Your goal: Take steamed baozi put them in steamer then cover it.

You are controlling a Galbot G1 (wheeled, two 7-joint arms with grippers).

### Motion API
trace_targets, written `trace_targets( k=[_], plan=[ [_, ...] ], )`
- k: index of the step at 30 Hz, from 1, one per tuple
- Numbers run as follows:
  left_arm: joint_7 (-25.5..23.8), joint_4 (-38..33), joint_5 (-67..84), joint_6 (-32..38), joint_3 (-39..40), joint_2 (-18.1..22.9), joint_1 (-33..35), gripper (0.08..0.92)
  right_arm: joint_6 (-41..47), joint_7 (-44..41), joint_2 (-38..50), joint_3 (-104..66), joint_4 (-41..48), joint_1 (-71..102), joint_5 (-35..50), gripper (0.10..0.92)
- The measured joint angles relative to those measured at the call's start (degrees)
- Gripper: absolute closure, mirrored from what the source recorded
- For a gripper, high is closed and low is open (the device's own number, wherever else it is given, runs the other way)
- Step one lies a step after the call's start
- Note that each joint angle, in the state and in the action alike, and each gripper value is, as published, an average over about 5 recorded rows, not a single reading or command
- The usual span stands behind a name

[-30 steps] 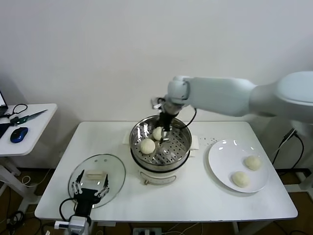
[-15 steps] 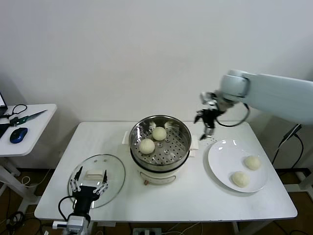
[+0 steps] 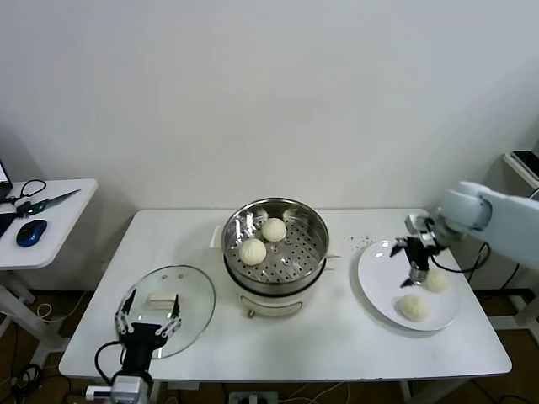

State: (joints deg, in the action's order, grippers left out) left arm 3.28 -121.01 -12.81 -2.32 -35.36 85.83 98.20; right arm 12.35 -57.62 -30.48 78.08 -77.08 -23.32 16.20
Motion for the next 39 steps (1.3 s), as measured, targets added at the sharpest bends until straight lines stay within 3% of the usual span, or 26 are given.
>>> trace_targets(
  k=[23, 39],
  plan=[
    [0.81, 1.46, -0.21, 0.56, -0.69, 0.70, 0.95, 0.177, -1.42, -0.04, -0.94, -8.13, 5.88, 13.31, -7.44, 0.207],
    [1.15, 2.31, -0.54, 0.70, -0.63, 1.02, 0.99, 0.177, -2.26, -1.12, -3.18, -7.70, 8.31, 13.16, -7.59, 0.337]
  ],
)
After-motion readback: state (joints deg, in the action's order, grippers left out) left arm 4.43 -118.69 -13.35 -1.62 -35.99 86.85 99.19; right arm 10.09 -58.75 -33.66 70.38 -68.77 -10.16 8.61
